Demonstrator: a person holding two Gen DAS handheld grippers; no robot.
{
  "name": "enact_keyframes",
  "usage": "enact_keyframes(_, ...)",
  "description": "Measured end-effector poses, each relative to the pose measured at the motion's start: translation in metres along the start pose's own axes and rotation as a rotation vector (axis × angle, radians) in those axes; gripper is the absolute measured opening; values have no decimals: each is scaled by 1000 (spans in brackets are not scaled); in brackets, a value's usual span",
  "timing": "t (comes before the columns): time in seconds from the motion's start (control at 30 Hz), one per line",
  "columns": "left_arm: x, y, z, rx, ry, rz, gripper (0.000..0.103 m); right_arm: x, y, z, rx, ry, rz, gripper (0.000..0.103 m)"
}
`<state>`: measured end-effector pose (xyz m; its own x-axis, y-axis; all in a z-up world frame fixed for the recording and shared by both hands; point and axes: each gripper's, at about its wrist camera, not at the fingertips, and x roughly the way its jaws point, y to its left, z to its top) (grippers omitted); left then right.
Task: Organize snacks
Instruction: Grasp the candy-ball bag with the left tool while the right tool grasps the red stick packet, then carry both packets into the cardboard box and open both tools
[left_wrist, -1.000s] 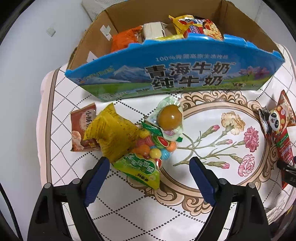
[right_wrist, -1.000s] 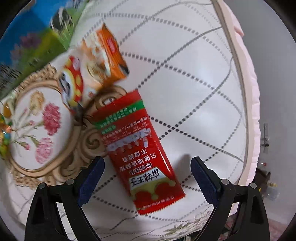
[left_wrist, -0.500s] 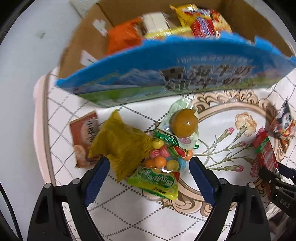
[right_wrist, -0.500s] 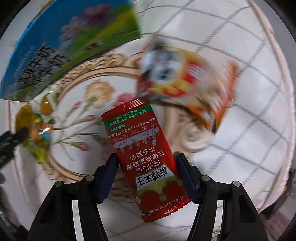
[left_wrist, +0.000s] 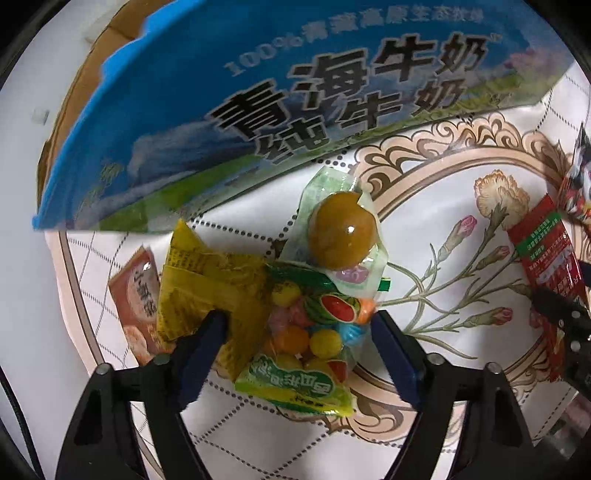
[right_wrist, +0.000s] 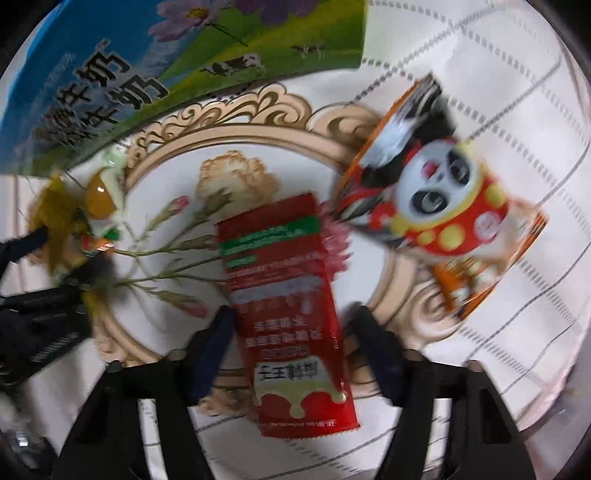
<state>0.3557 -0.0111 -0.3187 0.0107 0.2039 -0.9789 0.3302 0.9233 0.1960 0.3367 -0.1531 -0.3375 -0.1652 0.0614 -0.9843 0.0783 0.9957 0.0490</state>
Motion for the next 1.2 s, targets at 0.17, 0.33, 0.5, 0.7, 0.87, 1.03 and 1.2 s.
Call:
enact_keyframes(0.17, -9, 13, -24, -160, 40, -94, 60, -1, -14, -2, 77, 35, 77, 55)
enact_keyframes(0.33, -8, 15, -48, -264, 49, -238, 60, 9, -31, -10, 100, 115, 168, 55)
enact_keyframes(0.5, -11, 25, -51, -274, 55, -228, 60, 7, -39, 8, 84, 150, 190, 58)
enact_keyframes(0.7, -22, 45, -35, -304, 24, -255, 64, 3, -36, 23, 57, 153, 156, 67)
enact_keyframes(0.87, 12, 26, -13, -218, 121, -206, 64, 10, -18, 29, 43, 156, 120, 68)
enact_keyframes(1.03, 33, 13, -7, -188, 141, -145, 64, 15, 1, 25, 10, 135, 88, 68)
enact_keyframes(1.2, 15, 4, -23, -219, 73, -150, 50, 9, -2, 19, 21, 73, 83, 50)
